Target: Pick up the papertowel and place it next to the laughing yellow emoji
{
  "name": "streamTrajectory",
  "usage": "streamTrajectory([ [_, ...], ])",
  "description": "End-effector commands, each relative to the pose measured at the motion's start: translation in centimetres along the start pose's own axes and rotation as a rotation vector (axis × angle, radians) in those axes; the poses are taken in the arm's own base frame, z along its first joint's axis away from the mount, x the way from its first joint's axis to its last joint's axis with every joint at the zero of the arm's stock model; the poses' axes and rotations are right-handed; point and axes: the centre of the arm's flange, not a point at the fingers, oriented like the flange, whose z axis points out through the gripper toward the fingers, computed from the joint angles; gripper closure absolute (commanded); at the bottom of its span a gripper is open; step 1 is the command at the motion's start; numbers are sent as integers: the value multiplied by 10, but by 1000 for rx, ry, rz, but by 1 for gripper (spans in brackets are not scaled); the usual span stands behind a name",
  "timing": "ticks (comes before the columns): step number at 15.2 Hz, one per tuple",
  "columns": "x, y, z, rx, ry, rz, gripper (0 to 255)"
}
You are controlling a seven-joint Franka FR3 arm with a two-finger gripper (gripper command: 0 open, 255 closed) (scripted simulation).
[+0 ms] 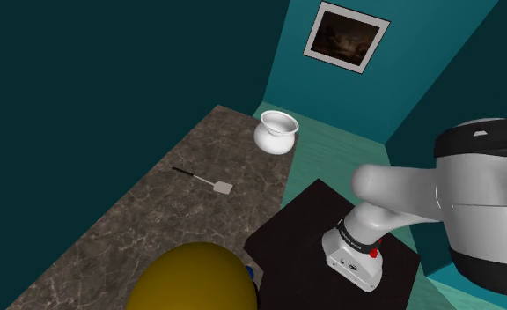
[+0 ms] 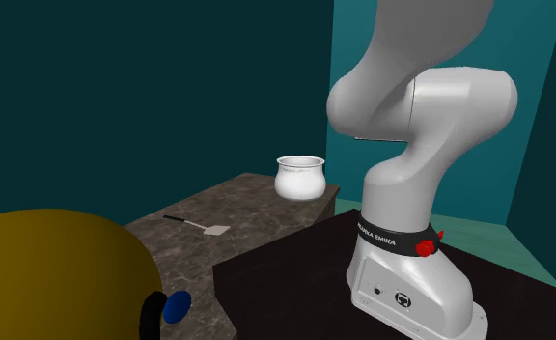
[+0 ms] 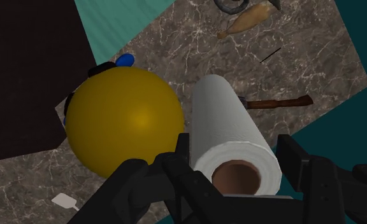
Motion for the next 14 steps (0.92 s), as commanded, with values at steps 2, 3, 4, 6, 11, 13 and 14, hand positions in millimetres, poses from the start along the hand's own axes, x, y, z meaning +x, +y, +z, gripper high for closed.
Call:
streamTrajectory([
  [2,-3,-1,15,-2,-2,0,255],
  [3,-3,0,20,-2,-2,0,255],
  [4,-4,1,25,-2,-2,0,255],
  [6,-5,2,35,-2,-2,0,255],
  [11,-8,6,61,-2,-2,0,255],
  [13,-9,7,72,-2,-2,0,255],
  [14,-9,8,77,-2,-2,0,255],
])
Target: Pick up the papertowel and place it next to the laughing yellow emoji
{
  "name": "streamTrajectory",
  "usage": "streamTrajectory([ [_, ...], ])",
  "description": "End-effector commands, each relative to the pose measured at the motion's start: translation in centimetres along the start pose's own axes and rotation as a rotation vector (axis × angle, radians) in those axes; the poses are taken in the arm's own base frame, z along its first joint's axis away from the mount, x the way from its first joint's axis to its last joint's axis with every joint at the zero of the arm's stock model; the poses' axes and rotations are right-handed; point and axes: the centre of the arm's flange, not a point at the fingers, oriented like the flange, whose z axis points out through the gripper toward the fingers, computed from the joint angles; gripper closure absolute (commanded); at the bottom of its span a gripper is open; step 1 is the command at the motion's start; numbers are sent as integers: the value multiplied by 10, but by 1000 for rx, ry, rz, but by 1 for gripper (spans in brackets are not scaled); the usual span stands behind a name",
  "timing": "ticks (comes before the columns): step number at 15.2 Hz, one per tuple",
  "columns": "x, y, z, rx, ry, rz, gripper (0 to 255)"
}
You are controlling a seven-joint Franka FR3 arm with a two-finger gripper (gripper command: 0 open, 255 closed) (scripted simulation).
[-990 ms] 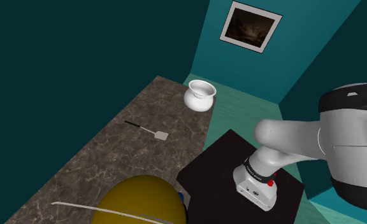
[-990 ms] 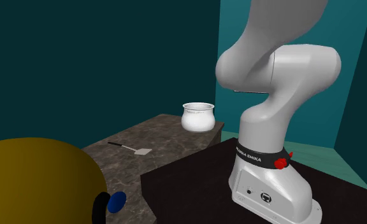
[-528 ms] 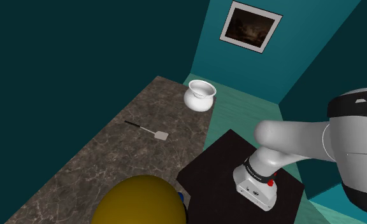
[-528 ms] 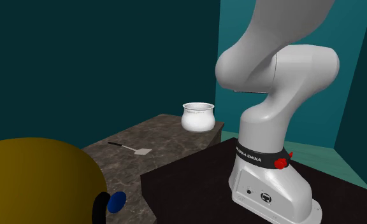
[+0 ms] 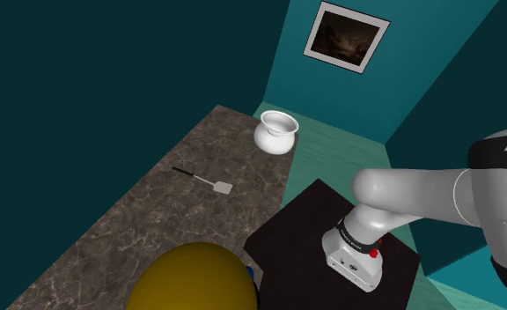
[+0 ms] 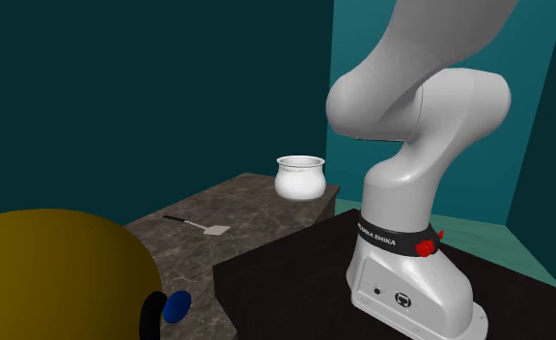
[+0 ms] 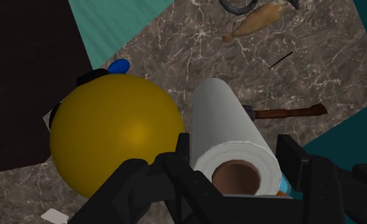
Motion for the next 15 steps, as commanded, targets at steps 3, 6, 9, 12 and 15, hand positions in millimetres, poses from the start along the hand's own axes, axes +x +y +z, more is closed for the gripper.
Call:
streamTrajectory([
  [3,-2,3,22,0,0,0,255],
  [6,-3,5,37,0,0,0,255],
  [9,-5,7,53,0,0,0,255],
  [12,-7,9,68,0,0,0,255],
  [15,-8,11,84,0,0,0,255],
])
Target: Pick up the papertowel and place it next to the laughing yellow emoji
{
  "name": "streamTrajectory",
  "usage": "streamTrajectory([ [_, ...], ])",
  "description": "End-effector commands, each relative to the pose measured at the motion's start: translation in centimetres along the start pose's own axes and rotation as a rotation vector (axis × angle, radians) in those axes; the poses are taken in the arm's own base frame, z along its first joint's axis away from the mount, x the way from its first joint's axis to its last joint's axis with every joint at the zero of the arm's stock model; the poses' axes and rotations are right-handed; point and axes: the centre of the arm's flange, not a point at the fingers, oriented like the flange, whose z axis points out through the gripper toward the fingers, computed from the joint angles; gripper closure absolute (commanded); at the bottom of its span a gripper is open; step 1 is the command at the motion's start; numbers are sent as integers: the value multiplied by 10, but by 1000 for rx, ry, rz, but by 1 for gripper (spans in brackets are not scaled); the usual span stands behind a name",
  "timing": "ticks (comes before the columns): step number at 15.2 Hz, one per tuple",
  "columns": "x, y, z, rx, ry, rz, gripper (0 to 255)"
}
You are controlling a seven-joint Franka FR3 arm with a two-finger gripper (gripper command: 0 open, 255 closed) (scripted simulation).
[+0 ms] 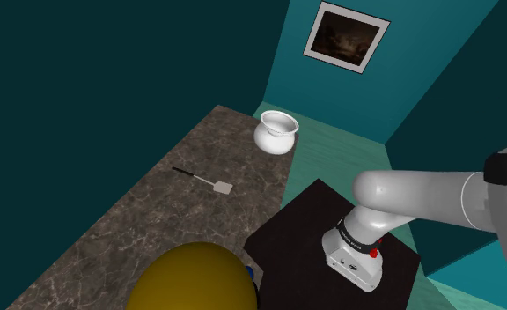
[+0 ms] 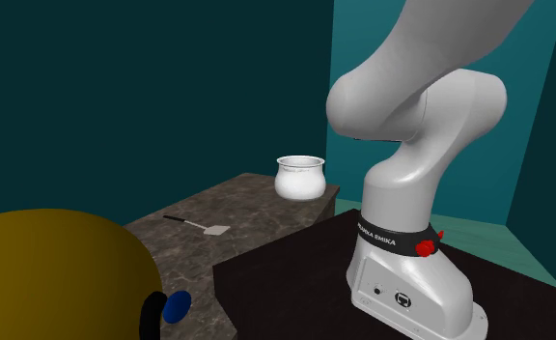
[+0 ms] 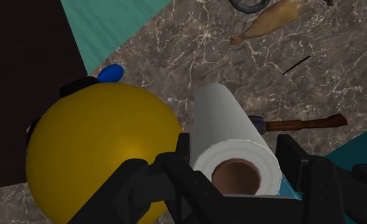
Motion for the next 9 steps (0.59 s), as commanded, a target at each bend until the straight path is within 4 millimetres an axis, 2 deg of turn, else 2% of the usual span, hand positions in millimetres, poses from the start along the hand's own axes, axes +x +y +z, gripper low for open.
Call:
streamTrajectory([
  [1,-1,2,10,1,0,0,255],
  [9,-5,7,52,1,0,0,255],
])
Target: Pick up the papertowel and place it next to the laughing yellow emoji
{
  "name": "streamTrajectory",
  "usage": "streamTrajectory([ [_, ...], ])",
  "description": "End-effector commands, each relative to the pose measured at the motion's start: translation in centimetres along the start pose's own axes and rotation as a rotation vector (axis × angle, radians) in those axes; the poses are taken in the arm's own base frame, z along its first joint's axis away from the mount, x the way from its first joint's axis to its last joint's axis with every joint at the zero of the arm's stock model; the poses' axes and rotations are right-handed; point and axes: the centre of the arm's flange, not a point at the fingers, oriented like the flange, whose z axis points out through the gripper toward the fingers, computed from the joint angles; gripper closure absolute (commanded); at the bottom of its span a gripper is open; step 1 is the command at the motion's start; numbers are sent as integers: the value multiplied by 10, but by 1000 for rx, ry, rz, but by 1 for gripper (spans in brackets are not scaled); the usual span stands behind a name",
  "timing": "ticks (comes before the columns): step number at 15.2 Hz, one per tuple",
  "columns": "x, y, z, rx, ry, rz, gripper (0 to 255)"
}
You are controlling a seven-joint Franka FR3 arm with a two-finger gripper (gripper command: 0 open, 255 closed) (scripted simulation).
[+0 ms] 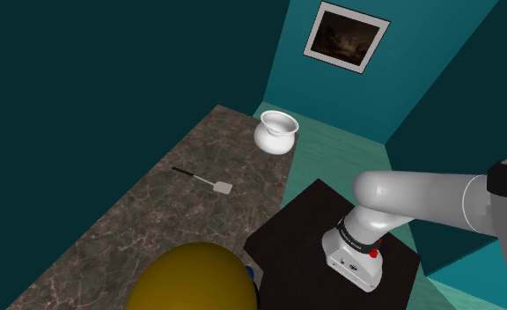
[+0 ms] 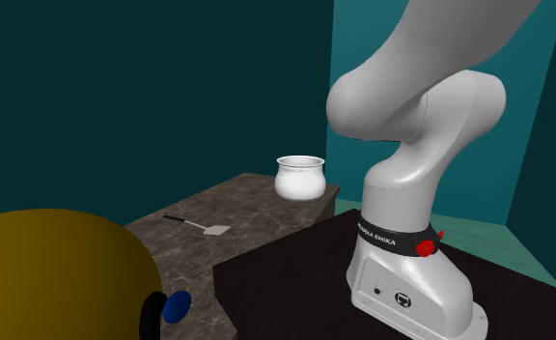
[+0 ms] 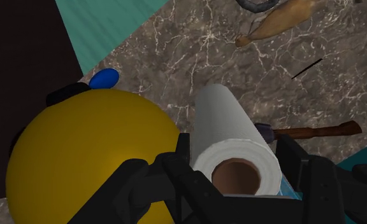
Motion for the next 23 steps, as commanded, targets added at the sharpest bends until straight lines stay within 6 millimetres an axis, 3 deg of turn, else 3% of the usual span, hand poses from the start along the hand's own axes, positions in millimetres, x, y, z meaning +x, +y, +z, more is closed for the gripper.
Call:
streamTrajectory([
  [1,-2,2,11,0,0,0,255],
  [23,-14,17,125,0,0,0,255],
])
